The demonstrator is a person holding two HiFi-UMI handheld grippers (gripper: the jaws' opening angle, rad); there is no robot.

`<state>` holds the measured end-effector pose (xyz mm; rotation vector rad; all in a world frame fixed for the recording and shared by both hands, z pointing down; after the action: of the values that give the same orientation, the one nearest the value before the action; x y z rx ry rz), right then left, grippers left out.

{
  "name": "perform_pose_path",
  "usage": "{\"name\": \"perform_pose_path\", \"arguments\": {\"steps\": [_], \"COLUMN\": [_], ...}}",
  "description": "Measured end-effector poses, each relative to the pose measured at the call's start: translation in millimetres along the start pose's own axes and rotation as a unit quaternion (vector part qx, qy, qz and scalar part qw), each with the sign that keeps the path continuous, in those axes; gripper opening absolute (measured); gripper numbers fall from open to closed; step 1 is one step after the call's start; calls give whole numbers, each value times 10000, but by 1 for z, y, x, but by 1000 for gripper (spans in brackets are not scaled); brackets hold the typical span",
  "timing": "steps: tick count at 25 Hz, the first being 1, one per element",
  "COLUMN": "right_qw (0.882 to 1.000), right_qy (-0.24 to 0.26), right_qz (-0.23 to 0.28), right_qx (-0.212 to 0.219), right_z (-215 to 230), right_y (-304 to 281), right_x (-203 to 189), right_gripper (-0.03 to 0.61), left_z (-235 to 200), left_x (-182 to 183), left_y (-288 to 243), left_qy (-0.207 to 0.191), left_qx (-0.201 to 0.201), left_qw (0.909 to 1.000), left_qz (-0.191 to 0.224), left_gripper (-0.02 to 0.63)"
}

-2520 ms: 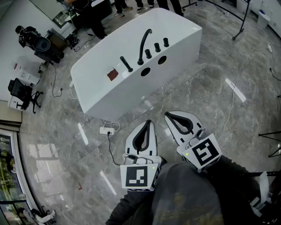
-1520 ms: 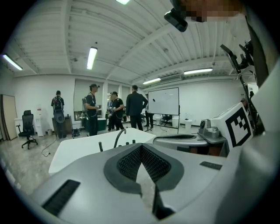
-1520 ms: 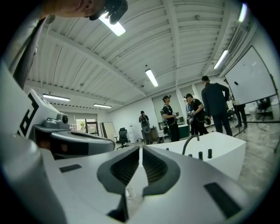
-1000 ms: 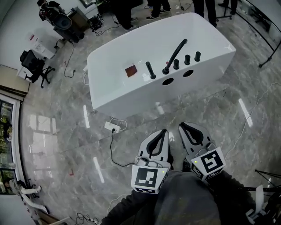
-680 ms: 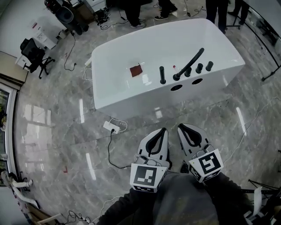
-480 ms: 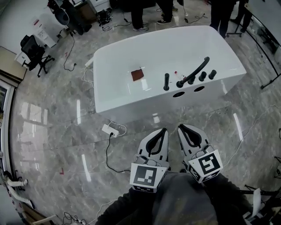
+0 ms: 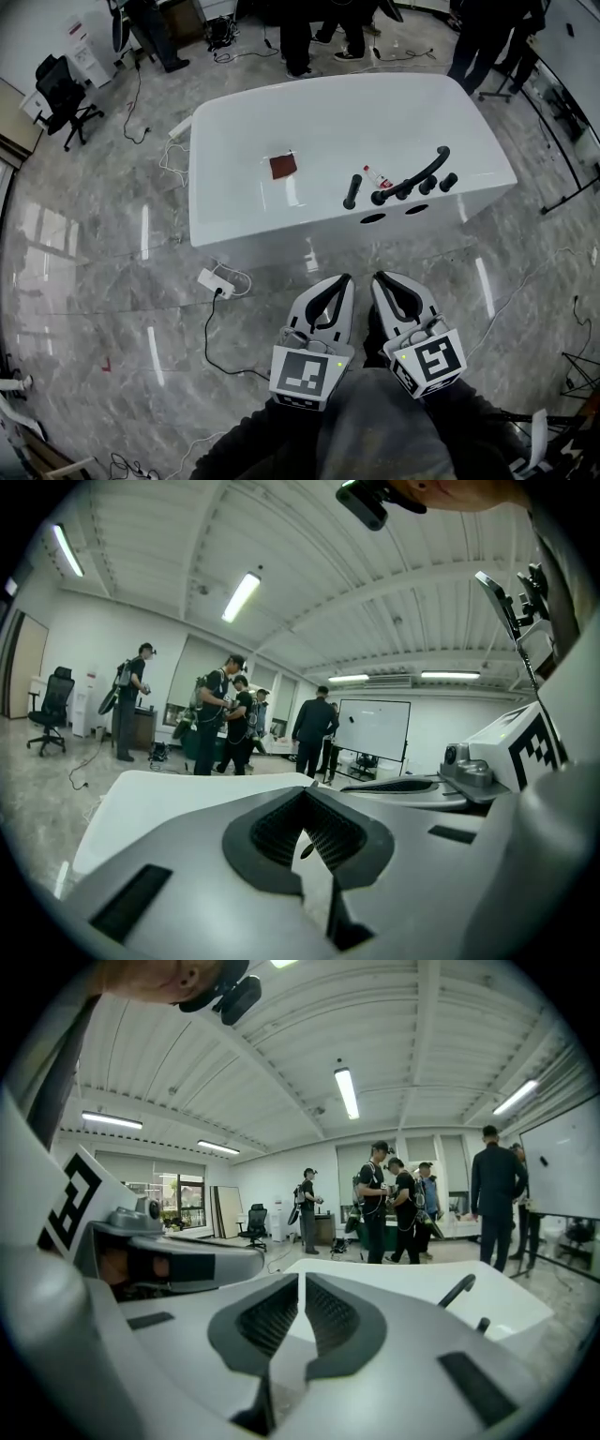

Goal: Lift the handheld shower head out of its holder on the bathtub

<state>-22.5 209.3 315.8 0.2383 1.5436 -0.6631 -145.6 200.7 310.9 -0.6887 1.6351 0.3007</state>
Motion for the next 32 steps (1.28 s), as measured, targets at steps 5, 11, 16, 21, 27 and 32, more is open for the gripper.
{"name": "perform_pose_path", "arguments": {"steps": [5,11,16,21,27,32], "right_qw": [9999,9993,9987,9973,9954,9937], "right_qy": [-106,-285,-437,-695,-925,-1041], "right_qz": [7,239,271,215,102,101], "right_qx": [1,-29,39,43,218,404], "right_z": [19,69,118,168,213,244], "right_y": [-15,-32,-48,-63,-82,-98], "right_x": [-1,10,14,12,4,0], "right_gripper": [8,8,8,8,8,8], "left_z": [-7,-5,-1,7,12,13], "left_x": [6,20,31,34,33,33], "left_y": [-23,-64,-113,-162,-208,-242], "left_qy": [-79,-356,-444,-434,-457,-496], "left_qx": [19,138,212,194,312,460], "left_qw": [9999,9991,9981,9968,9942,9922], "left_qz": [-97,-205,-375,-636,-920,-1051], "left_gripper": [3,3,3,3,3,3]}}
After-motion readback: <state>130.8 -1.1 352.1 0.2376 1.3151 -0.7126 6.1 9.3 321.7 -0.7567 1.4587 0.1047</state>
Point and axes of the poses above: the fingertips, and each gripper's own axes: y backward along the fingers, z to its right, x out of its top, the point moved 7 cm from there along y, backward along the fingers, and after that the axes turned 1 degree about x, right-handed, at the moved point
